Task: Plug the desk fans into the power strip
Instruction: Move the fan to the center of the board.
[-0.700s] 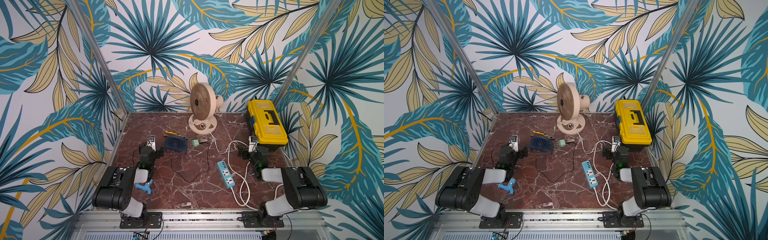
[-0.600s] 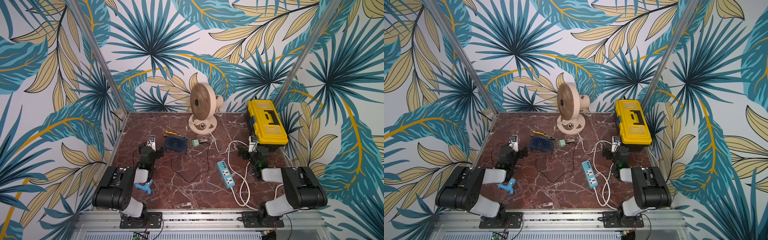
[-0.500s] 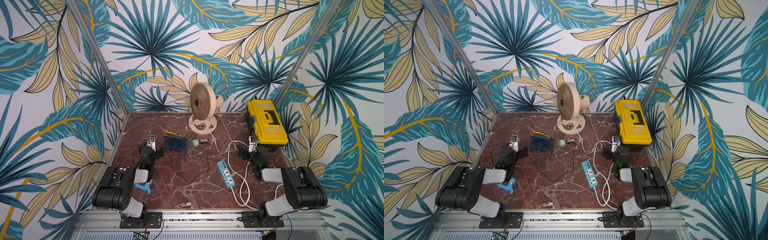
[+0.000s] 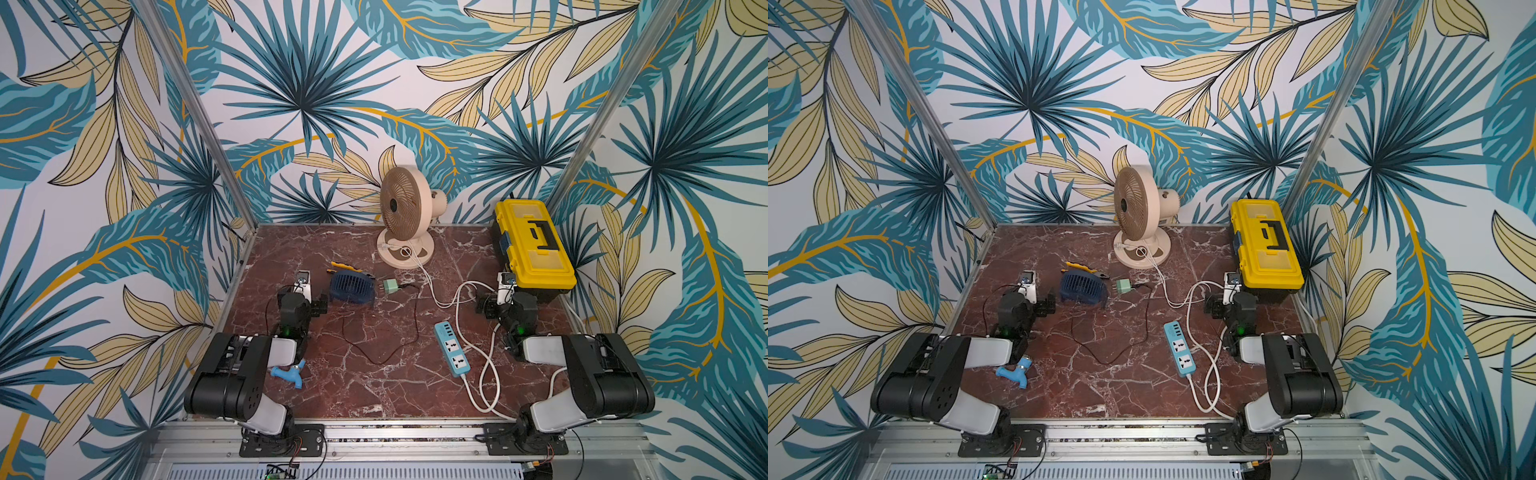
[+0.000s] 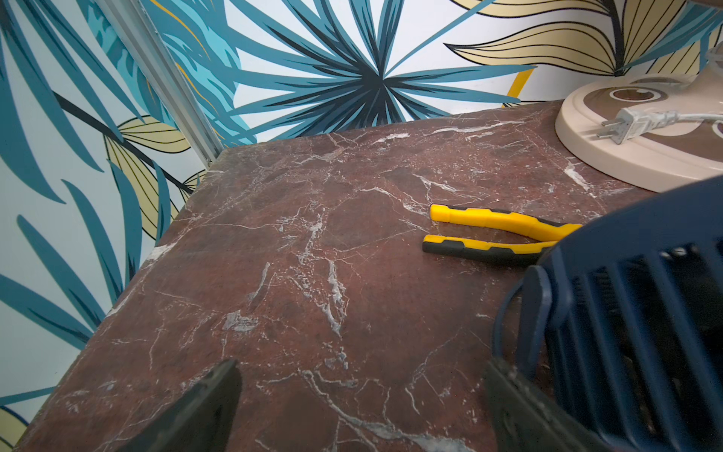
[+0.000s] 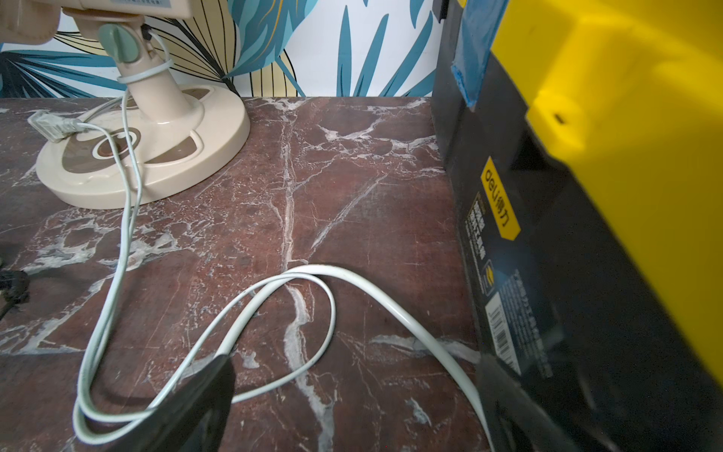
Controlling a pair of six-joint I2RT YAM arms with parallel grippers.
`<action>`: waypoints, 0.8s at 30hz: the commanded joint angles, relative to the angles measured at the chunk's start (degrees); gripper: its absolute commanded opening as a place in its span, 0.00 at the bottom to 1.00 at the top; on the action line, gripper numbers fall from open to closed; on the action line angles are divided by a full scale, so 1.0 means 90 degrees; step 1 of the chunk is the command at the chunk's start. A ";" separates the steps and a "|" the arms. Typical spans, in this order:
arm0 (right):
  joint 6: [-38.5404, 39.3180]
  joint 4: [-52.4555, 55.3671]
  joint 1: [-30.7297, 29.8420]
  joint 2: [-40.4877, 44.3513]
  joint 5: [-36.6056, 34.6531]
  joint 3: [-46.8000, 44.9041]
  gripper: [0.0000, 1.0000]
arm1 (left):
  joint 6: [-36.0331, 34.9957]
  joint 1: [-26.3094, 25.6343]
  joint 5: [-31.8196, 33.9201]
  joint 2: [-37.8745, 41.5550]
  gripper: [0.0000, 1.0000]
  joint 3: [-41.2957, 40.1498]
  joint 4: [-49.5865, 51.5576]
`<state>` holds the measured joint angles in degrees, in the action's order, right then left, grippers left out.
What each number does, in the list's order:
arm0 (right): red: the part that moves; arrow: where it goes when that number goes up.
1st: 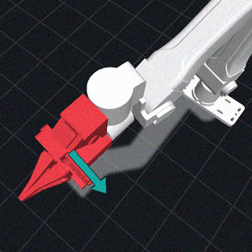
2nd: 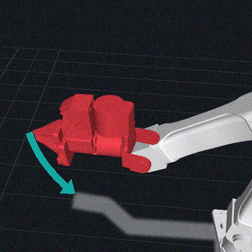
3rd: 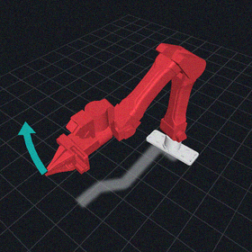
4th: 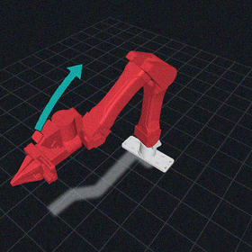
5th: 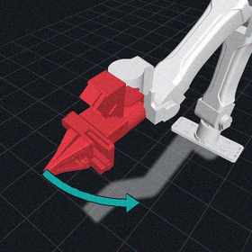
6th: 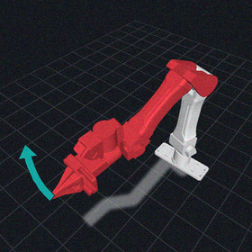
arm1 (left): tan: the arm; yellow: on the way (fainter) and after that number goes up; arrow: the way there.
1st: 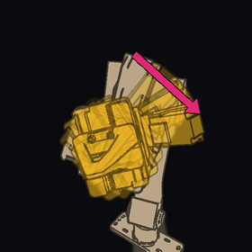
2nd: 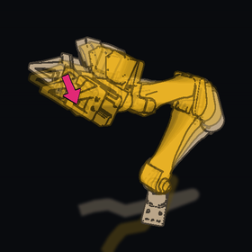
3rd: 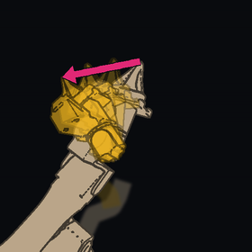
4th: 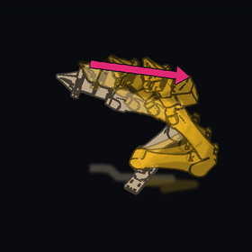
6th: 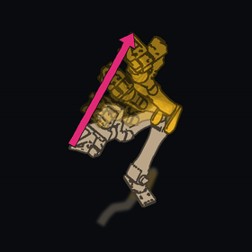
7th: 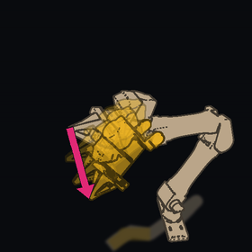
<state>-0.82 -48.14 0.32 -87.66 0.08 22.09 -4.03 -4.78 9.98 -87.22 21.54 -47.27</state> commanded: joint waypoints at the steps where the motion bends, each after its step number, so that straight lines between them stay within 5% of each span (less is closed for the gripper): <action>1: 0.0067 -0.0252 -0.0016 0.0106 -0.0023 0.0095 0.99 | 0.0037 0.0020 -0.0037 0.0069 1.00 0.0190 -0.0005; 4: 0.0180 0.0123 -0.0061 0.0301 0.0030 0.0215 0.99 | 0.0053 -0.0082 0.0328 0.0595 1.00 0.0215 0.0560; 10: -0.0283 0.2860 -0.0182 0.1324 -0.0301 0.1199 1.00 | 0.0117 -0.0215 0.0645 0.1910 1.00 0.0412 0.1764; 20: -0.1810 0.5141 -0.0231 0.2733 0.0543 0.2104 0.99 | 0.1327 -0.0441 0.0306 0.3643 1.00 0.0965 0.3455; 24: -0.2523 0.6048 -0.0232 0.3119 0.1253 0.2372 0.99 | 0.2198 -0.0466 -0.0450 0.4211 1.00 0.1145 0.4242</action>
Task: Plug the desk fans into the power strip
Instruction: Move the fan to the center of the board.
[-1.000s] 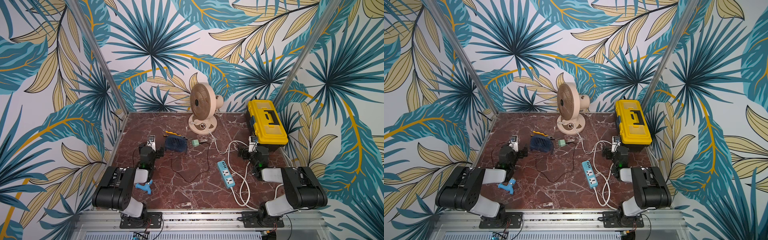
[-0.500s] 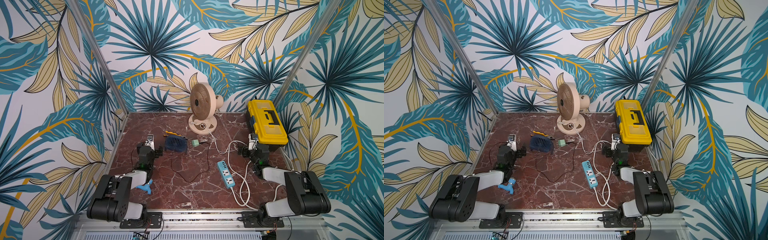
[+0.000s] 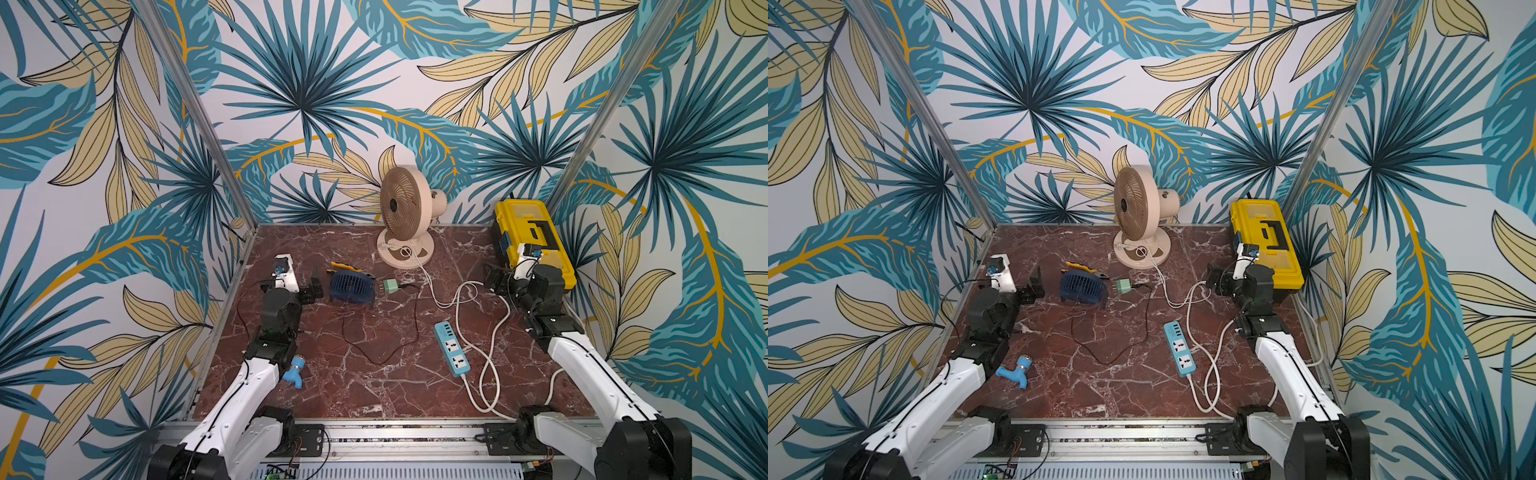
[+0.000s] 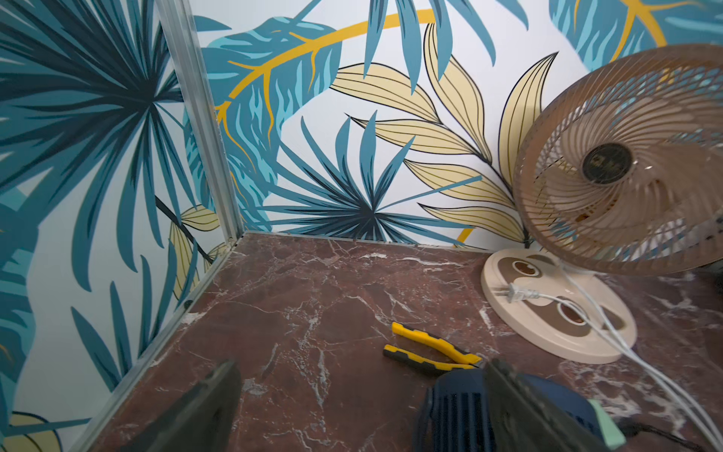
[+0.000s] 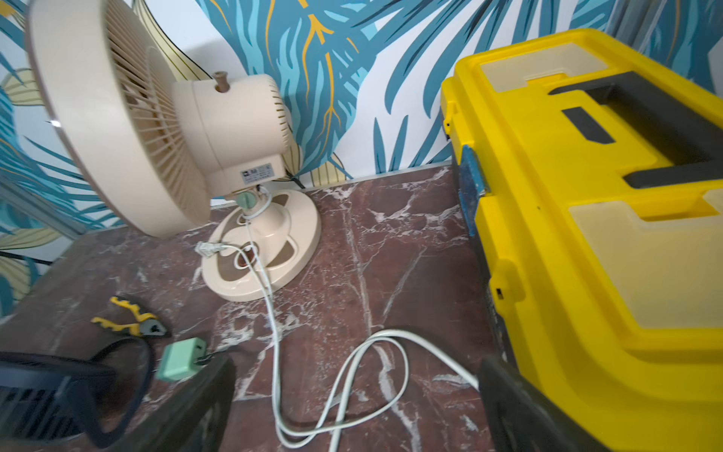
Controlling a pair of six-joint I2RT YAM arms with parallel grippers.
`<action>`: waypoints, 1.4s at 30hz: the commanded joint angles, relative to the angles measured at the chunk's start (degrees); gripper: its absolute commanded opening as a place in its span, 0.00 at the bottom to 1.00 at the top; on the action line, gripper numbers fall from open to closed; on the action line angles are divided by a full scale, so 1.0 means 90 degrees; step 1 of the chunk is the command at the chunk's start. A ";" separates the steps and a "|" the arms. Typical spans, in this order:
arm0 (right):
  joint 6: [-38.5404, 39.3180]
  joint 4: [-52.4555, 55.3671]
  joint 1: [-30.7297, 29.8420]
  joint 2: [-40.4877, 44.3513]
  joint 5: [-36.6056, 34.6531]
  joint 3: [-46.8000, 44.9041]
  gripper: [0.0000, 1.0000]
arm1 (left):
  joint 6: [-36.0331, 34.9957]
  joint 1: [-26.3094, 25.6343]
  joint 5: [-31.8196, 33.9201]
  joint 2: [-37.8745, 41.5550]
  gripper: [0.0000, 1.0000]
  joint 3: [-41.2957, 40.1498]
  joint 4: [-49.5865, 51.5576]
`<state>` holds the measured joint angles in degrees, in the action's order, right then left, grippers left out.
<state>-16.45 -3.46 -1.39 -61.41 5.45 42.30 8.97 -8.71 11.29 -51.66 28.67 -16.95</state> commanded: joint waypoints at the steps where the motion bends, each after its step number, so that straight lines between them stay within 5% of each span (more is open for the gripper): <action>1: -0.0961 0.1289 -0.0046 0.0256 0.0869 0.0155 0.99 | 0.0943 -0.0028 -0.0861 0.0349 1.00 0.0446 0.1166; 8: -0.0840 0.2990 -0.0047 0.0286 0.2051 0.0674 1.00 | 0.1884 -0.0028 -0.2530 0.0691 1.00 0.0753 0.2129; 10: -0.1276 0.2590 -0.0029 0.0473 0.2271 0.0395 1.00 | 0.1975 -0.0032 -0.2783 0.0704 1.00 0.0612 0.1978; 13: -0.2018 0.1244 -0.0025 0.0396 0.2935 -0.0041 1.00 | 0.3004 0.0002 -0.1901 0.0949 1.00 0.0048 0.1679; 18: -0.2696 0.0118 -0.0216 -0.0673 0.3478 0.0141 0.98 | 0.2829 0.0148 -0.2091 0.1174 1.00 -0.0243 0.1494; 27: -0.2525 0.0054 -0.1578 -0.2521 0.2936 0.1365 0.91 | 0.2502 0.0147 -0.1850 0.1021 1.00 -0.0375 0.1671; 42: -0.3758 -0.1449 -0.3322 -0.5087 0.1571 0.2716 0.83 | 0.2443 0.0147 -0.1321 0.1393 1.00 -0.0528 0.1869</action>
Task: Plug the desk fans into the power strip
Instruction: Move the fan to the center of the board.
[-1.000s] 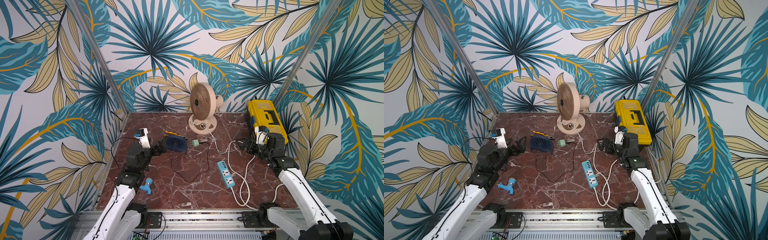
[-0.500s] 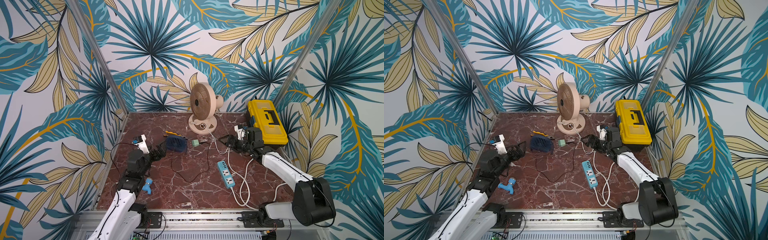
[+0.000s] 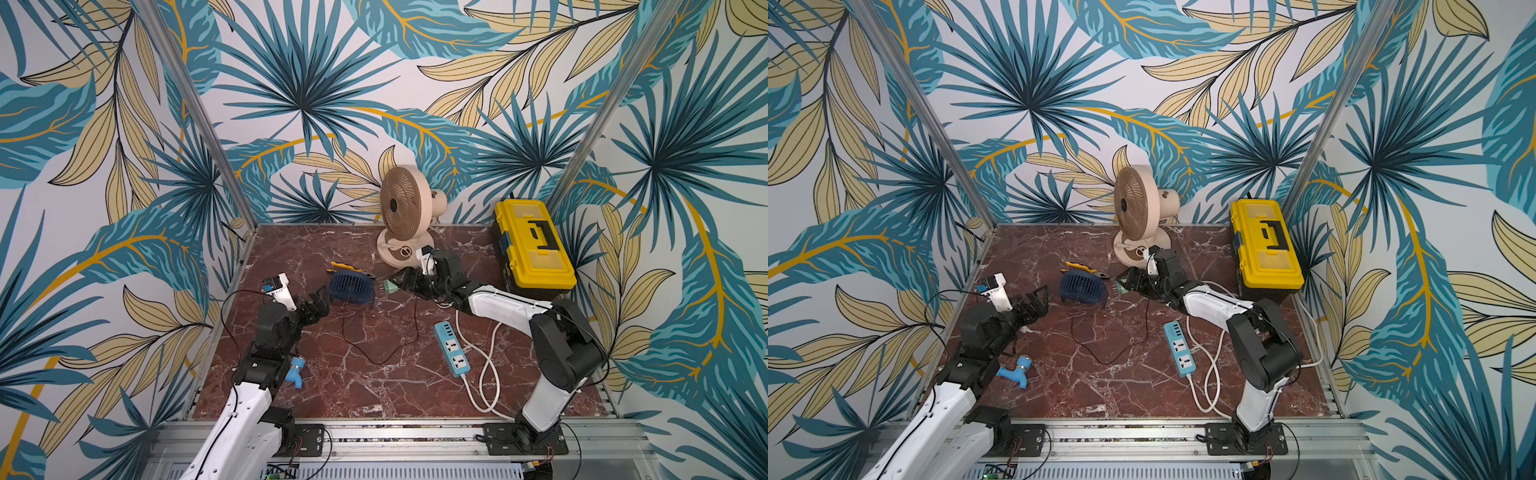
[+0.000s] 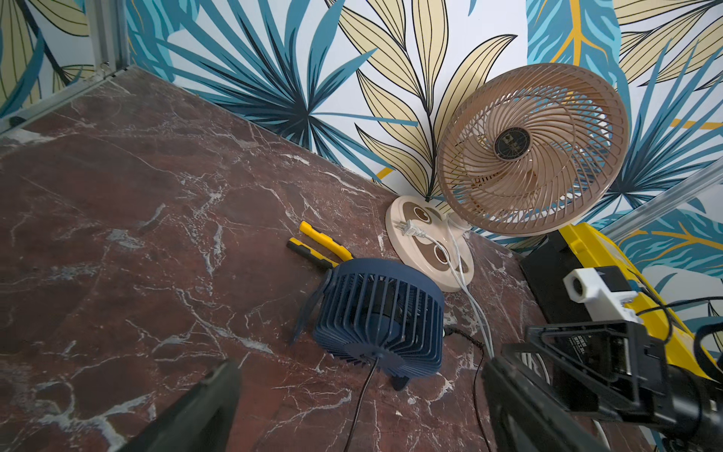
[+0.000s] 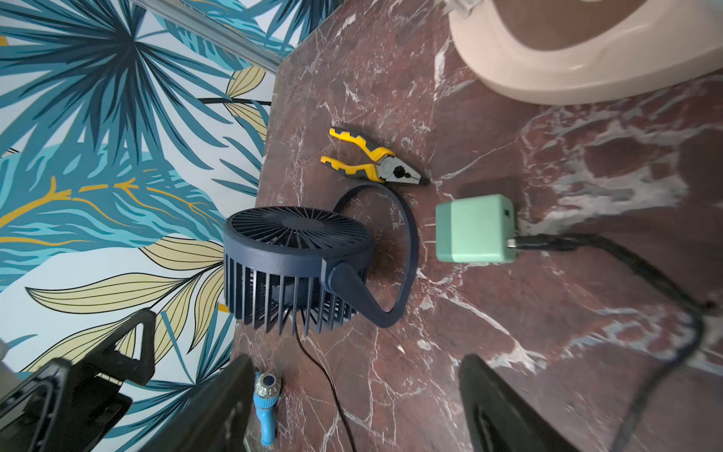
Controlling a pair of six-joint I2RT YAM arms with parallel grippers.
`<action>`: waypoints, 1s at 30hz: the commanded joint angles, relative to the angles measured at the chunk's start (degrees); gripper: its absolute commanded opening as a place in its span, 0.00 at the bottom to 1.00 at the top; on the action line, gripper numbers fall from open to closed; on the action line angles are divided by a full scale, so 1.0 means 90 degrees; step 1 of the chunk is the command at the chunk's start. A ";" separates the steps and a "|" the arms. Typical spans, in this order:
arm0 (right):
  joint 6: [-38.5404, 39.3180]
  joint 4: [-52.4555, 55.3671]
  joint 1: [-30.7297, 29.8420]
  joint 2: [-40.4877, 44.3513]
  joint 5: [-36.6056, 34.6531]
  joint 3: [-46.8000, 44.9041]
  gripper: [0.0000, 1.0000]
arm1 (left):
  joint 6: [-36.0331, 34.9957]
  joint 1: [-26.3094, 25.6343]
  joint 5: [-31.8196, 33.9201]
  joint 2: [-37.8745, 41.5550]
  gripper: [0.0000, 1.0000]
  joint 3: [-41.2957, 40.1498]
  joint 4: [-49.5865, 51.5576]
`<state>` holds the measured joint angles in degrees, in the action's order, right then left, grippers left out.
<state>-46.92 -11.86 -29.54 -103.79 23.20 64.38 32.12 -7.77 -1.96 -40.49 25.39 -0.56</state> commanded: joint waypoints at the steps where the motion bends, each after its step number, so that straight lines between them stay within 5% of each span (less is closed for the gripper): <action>1: -0.0466 -0.0618 -0.0252 -0.0555 -0.0432 0.0358 0.82 | -0.0131 0.0043 0.0175 0.0175 1.00 -0.0164 0.0059; 13: -0.1327 -0.1662 -0.0928 -0.2062 -0.0594 0.1389 0.73 | -0.0114 0.0038 0.0161 0.0424 1.00 -0.0135 0.0149; 30: -0.1841 -0.1455 -0.1668 -0.3825 -0.0828 0.3833 0.69 | -0.0110 0.0031 0.0169 0.0575 1.00 -0.0067 0.0266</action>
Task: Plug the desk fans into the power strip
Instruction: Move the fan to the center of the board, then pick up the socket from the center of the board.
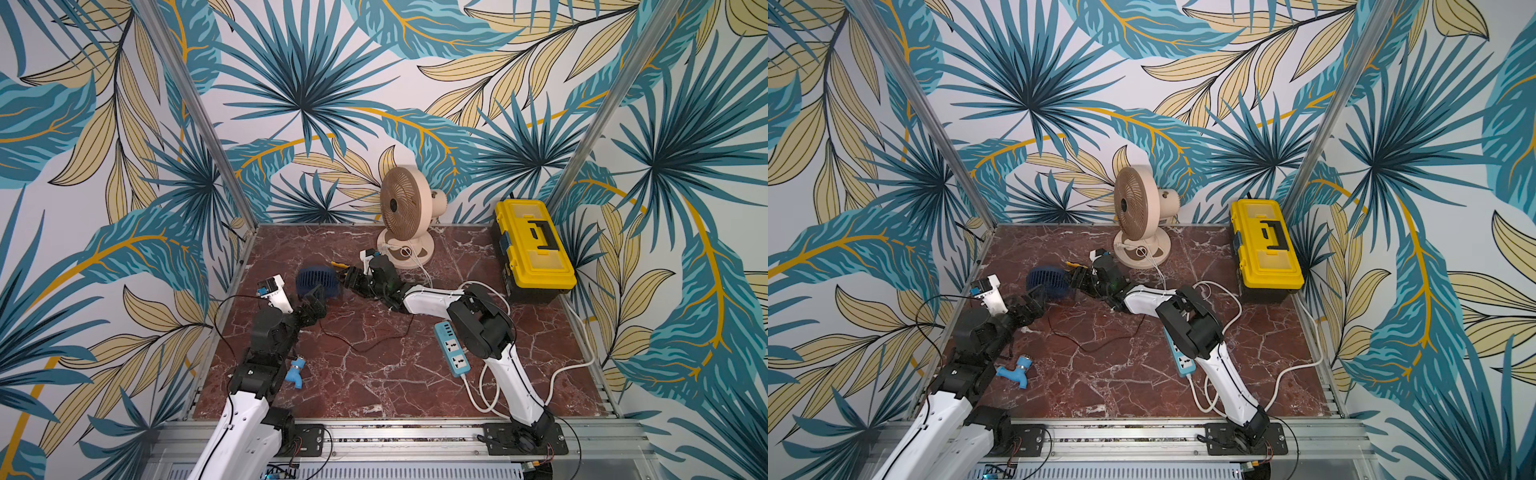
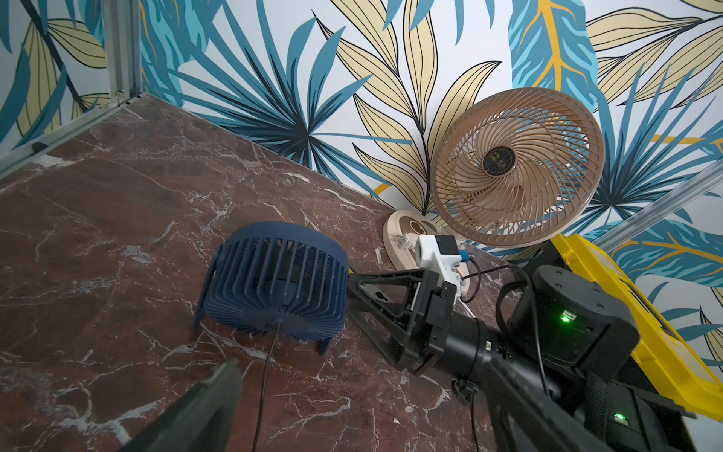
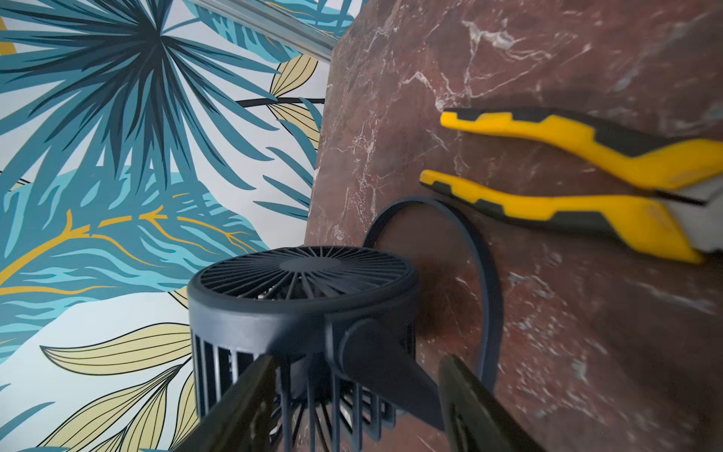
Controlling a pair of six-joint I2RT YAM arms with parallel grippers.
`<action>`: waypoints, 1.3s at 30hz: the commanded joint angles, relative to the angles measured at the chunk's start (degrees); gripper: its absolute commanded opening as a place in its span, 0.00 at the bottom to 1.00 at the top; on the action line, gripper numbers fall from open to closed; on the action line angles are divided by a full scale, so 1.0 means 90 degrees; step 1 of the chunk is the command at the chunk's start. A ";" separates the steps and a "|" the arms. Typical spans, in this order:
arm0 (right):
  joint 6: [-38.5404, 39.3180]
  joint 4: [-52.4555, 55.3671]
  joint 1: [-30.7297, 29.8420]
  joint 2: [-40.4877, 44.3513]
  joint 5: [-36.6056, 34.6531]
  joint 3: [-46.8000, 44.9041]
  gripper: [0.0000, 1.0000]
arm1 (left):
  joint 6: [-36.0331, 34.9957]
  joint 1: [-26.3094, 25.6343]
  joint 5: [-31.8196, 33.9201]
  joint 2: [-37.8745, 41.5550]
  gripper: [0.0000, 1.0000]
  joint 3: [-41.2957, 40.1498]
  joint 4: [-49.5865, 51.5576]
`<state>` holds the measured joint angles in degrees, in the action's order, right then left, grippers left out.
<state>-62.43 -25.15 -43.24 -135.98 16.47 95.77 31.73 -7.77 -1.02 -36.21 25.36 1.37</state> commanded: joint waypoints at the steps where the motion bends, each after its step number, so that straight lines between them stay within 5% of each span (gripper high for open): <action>1: -0.0138 0.0059 -0.0184 -0.0363 -0.0082 0.0531 0.69 | -0.0058 0.0026 0.0072 0.0105 1.00 -0.0062 0.0060; 12: 0.0279 0.0813 -0.0466 -0.0813 -0.0172 0.1666 0.70 | -0.0073 0.0024 0.0132 0.0143 1.00 -0.0053 0.0114; 27: 0.2976 0.3690 -0.0362 0.2185 -0.0985 -0.0313 0.87 | -0.0164 -0.0001 -0.0113 0.0047 1.00 -0.0123 -0.0103; 39: 0.4599 0.6659 -0.0097 0.4827 -0.3374 -0.2841 0.92 | -0.0291 -0.0410 -0.0492 -0.1267 1.00 0.0097 -0.0605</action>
<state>-25.58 24.67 -44.97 -95.66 -5.26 73.73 30.63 -10.28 -3.95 -45.43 25.39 -1.37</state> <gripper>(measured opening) 0.917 0.999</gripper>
